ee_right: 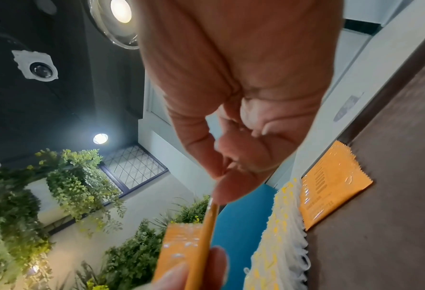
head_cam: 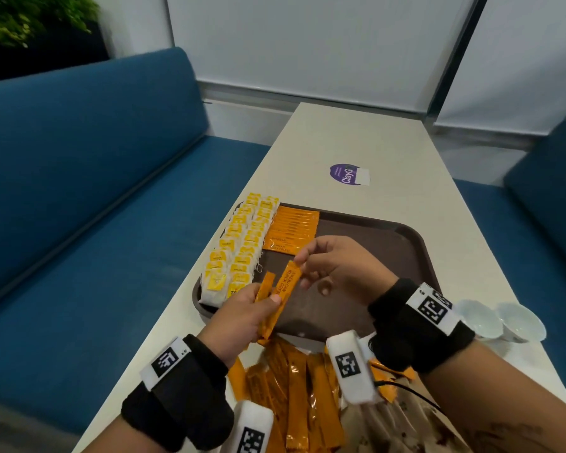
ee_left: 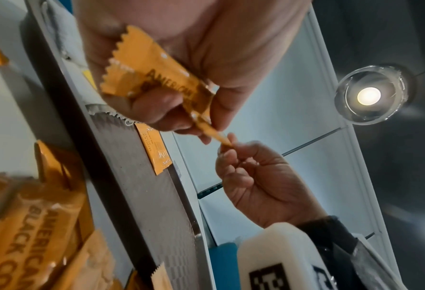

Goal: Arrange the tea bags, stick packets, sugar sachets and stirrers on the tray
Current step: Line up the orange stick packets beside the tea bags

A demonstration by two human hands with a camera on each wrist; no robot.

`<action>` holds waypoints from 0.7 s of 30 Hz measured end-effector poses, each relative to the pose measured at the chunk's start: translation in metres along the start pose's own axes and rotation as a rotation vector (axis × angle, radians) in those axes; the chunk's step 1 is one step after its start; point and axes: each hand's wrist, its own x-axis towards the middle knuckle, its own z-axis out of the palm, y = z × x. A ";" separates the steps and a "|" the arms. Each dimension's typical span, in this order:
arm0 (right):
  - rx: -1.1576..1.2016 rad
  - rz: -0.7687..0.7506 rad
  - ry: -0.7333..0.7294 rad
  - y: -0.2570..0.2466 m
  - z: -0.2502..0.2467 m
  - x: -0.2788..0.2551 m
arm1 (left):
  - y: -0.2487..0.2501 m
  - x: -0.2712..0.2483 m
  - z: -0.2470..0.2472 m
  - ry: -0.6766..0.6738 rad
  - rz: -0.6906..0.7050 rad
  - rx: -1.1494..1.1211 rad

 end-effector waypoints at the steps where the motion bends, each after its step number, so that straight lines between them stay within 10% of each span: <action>1: -0.008 -0.004 0.014 0.000 -0.001 0.001 | 0.000 0.003 -0.002 -0.009 0.009 0.009; 21: -0.016 0.140 0.026 0.008 0.037 -0.001 | -0.003 0.030 -0.004 0.132 -0.034 -0.432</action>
